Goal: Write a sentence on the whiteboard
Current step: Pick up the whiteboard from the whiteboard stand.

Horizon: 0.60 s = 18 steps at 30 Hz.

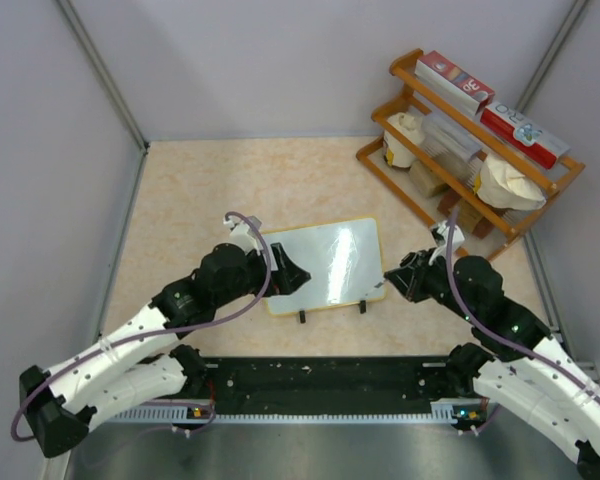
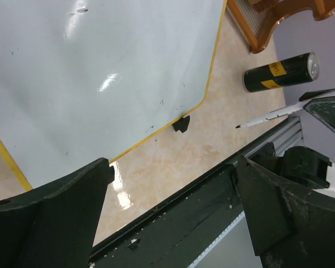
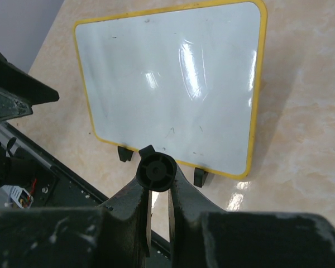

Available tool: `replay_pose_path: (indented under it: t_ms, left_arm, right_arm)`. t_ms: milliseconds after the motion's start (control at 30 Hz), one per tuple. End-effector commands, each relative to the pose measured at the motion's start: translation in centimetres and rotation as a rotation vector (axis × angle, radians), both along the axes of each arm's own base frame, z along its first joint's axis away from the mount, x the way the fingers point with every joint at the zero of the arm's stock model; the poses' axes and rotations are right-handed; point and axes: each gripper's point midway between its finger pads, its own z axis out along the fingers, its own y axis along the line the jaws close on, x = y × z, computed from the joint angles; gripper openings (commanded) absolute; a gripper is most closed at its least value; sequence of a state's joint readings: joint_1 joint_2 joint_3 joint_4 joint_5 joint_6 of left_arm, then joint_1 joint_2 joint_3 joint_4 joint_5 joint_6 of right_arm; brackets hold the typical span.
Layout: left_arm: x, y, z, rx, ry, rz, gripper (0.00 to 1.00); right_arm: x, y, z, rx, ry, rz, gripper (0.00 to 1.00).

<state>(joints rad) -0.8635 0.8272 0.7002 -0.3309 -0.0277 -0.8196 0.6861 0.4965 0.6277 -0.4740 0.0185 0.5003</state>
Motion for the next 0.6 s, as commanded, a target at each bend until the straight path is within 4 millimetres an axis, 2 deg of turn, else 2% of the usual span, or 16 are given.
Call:
replay_pose_path:
  t_ms: [0,200,333,567]
  left_arm:
    - [0.1,0.1,1.3,-0.117,-0.022,-0.09,0.99]
    - [0.4,0.8,0.2,-0.152,0.004,-0.1,0.99]
    - [0.4,1.4,0.5,-0.143,-0.01,-0.101,0.99]
    - [-0.5,2.4,0.4,-0.118,-0.057,-0.12,0.99]
  right_arm:
    - [-0.5,0.5,0.2,0.033,-0.004,0.039,0.0]
    - [-1.3,0.7,0.0,0.048,-0.001,0.069,0.0]
    - [-1.9,0.7,-0.5,0.065,0.012,0.082,0.0]
    - [-3.2,0.4,-2.8,0.088,0.034,0.104,0.0]
